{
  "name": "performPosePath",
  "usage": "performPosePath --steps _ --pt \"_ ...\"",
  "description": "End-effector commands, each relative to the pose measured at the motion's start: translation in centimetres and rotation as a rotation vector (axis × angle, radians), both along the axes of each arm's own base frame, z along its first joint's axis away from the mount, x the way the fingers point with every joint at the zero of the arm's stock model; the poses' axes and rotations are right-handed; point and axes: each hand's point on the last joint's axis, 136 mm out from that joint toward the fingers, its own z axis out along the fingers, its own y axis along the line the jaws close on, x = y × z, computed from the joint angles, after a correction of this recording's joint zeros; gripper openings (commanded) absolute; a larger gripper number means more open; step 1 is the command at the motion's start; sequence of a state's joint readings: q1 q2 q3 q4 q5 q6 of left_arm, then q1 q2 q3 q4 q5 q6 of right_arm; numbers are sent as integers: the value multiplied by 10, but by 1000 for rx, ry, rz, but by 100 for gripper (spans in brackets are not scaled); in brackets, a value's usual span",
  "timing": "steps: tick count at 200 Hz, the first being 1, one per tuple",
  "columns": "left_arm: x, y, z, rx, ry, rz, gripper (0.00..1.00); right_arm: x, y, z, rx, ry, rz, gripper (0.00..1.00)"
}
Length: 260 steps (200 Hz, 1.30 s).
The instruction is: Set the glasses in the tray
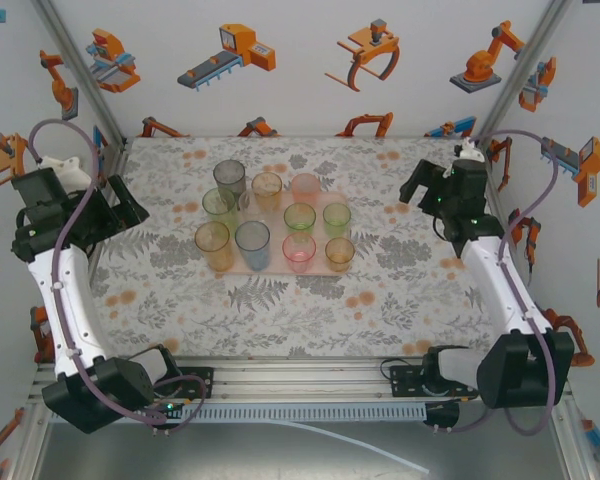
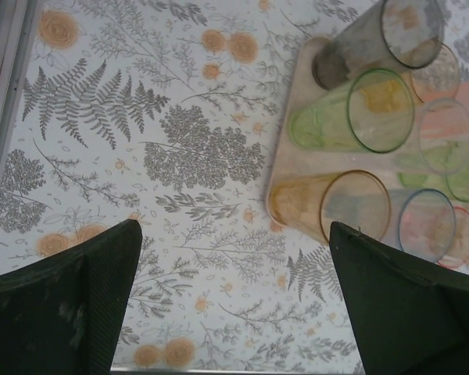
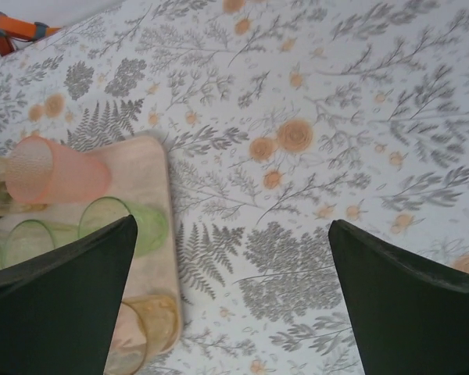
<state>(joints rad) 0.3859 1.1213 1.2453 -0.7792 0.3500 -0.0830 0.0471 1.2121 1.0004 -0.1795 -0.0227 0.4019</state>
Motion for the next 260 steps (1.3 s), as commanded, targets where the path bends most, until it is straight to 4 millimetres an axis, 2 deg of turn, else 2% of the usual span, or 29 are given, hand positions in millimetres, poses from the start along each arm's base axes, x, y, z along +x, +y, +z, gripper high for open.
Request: performPosePath --steps 1,16,46,76,109,120,141,176,202,229,260 --pt "13 15 4 1 -141 112 97 5 -14 3 -130 -67 -20 99" --pt "18 21 -7 0 -199 150 97 5 -11 -1 -176 -95 22 99" --pt "28 20 -49 -48 -234 157 97 -6 -13 -25 -251 -78 56 100" --pt "42 18 -88 -60 -258 119 97 -24 -41 -50 -283 -108 -94 100" --pt "61 21 -122 -68 -321 105 97 -34 -37 -68 -309 -132 -29 99" --pt "66 18 -136 -96 -325 94 97 -36 -34 -80 -314 -124 7 99" --pt "66 7 -160 -133 -317 62 97 -37 -39 -95 -300 -134 -13 99" --pt "66 -11 -171 -37 -386 15 97 -33 -39 -113 -270 -158 -17 99" --pt "63 -22 -170 25 -406 -9 97 -32 -40 -138 -272 -144 -19 99" --pt "54 -30 -166 79 -470 -24 97 -28 -40 -136 -288 -157 -10 99" --pt "53 -43 -171 155 -484 -48 97 -22 -35 -136 -306 -161 34 99"
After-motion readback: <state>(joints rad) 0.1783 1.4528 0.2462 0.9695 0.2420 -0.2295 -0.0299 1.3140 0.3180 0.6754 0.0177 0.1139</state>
